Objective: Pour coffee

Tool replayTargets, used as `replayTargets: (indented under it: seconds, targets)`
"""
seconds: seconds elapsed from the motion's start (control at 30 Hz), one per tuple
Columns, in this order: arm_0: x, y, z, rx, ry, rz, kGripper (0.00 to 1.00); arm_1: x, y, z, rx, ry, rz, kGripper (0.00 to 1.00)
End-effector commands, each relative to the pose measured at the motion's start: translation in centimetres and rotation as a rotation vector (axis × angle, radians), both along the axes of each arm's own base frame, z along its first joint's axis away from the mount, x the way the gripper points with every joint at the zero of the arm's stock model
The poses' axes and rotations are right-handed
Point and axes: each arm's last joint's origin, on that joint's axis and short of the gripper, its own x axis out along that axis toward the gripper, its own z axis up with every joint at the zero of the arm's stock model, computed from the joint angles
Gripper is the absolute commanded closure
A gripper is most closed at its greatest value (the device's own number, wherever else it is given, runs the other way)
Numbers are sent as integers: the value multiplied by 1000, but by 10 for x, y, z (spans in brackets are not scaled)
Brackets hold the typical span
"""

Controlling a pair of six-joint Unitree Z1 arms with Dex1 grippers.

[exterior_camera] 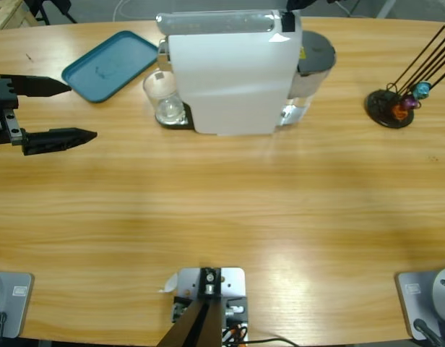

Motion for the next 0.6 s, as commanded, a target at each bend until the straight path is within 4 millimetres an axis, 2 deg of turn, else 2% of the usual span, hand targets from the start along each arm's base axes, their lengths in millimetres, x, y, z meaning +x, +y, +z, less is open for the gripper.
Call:
replayTargets:
  seconds: [0.03,0.23,0.47,0.6]
  targets:
    - [3,0,-11,28,27,9,0,13,3,-24,-56,64,-11,1000]
    - [5,0,-12,31,33,9,0,11,7,-20,-61,47,1,1000]
    - [5,-1,-13,33,38,8,0,5,9,16,-22,-62,27,1000]
    - [6,-1,-14,32,40,6,0,4,15,7,-27,-27,47,1000]
